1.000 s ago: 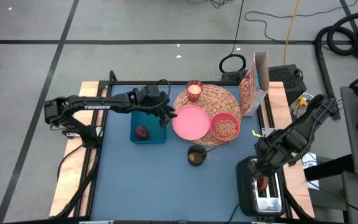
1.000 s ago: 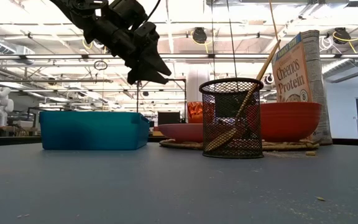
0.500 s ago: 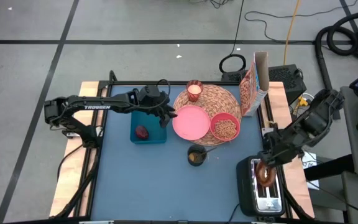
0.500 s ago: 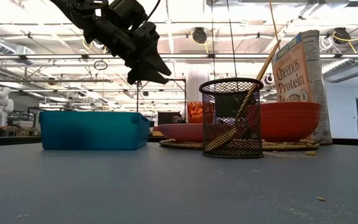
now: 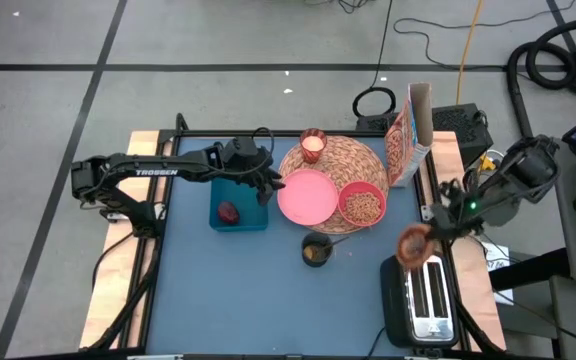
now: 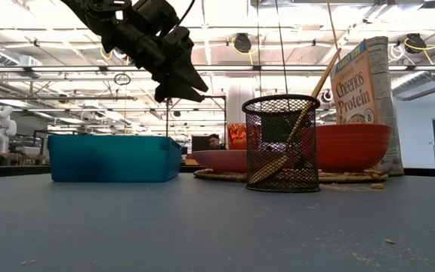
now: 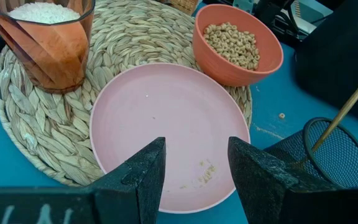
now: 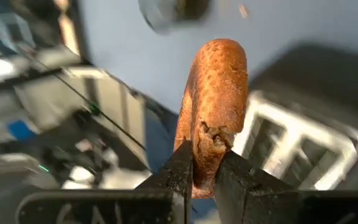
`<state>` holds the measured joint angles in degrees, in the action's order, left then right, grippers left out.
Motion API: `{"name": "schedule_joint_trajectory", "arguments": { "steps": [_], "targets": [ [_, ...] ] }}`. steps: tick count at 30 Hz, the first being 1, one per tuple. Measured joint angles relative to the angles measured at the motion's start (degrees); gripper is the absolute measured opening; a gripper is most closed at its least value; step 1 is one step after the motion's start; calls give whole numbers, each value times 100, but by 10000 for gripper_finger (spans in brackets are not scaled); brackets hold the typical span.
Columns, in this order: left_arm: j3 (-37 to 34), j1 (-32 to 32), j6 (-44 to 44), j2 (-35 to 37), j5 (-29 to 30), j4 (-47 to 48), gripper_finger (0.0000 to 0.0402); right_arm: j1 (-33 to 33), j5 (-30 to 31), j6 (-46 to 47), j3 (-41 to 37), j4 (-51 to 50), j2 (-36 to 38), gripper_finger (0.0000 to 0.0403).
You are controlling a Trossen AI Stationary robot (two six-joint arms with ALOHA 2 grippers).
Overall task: Arrange a breakfast setting
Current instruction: Put the bagel bread into the light pink plate
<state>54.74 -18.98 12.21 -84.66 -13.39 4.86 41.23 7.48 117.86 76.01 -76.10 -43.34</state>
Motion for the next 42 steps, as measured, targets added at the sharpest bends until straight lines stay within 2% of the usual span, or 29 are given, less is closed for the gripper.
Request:
{"name": "schedule_joint_trajectory", "arguments": {
  "steps": [10,14,18,22,27,32,36,42],
  "targets": [
    [0,0,-2,-2,0,-61,179,-2,3195,-195,5,24,-73,31],
    [0,0,-4,-2,0,-61,179,-4,3977,-842,7,263,-209,30],
    [0,0,-21,-2,0,-61,179,-119,4477,-1883,4,710,-485,29],
    [0,0,-184,-2,0,-44,179,-458,4672,-3471,2,1494,-849,29],
    [0,-13,-201,-2,0,-44,179,-1106,4609,-6199,0,2851,-1454,29],
    [0,-17,-201,-2,0,-36,179,-1815,4011,-8924,0,4007,-2001,29],
    [-2,-15,-202,61,0,106,179,-2366,3752,-10264,0,4357,-2383,29],
    [-4,-30,-465,367,-2,662,179,-3106,3399,-11450,0,4464,-2916,29]
  ]
}}
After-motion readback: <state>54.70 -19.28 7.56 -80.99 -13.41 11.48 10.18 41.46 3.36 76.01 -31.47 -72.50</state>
